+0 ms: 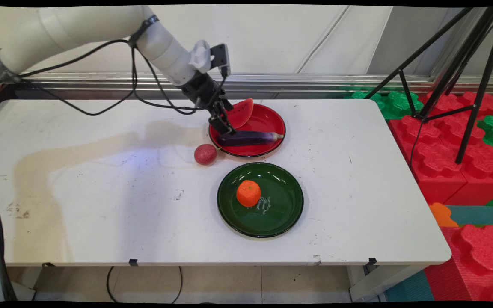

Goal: Pick up the eggplant from the red plate

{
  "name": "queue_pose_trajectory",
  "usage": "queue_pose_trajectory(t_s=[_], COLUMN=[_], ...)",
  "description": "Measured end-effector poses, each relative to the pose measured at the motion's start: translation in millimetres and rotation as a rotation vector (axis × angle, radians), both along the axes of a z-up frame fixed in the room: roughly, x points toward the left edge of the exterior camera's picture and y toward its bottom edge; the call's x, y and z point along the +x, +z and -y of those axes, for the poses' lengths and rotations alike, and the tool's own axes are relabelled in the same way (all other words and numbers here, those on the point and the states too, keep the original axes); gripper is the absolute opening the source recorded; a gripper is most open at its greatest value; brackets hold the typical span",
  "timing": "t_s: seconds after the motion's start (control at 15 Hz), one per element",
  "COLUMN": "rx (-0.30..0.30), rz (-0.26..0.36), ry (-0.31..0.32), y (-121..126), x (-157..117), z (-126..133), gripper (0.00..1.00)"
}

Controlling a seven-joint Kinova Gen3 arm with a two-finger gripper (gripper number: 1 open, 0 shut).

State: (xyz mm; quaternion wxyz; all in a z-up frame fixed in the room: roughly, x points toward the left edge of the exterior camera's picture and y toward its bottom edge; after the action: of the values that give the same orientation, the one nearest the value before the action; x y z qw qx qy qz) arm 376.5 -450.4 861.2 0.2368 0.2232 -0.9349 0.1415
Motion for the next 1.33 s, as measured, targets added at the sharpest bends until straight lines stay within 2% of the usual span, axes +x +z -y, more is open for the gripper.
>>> queue_pose_trajectory(t_s=[0.53, 1.33], rx=[0.042, 0.088], rz=[0.046, 0.067], ry=[-0.031, -0.069], y=[-29, -57], x=[-15, -30], z=[36, 60], gripper=[1.00, 1.00])
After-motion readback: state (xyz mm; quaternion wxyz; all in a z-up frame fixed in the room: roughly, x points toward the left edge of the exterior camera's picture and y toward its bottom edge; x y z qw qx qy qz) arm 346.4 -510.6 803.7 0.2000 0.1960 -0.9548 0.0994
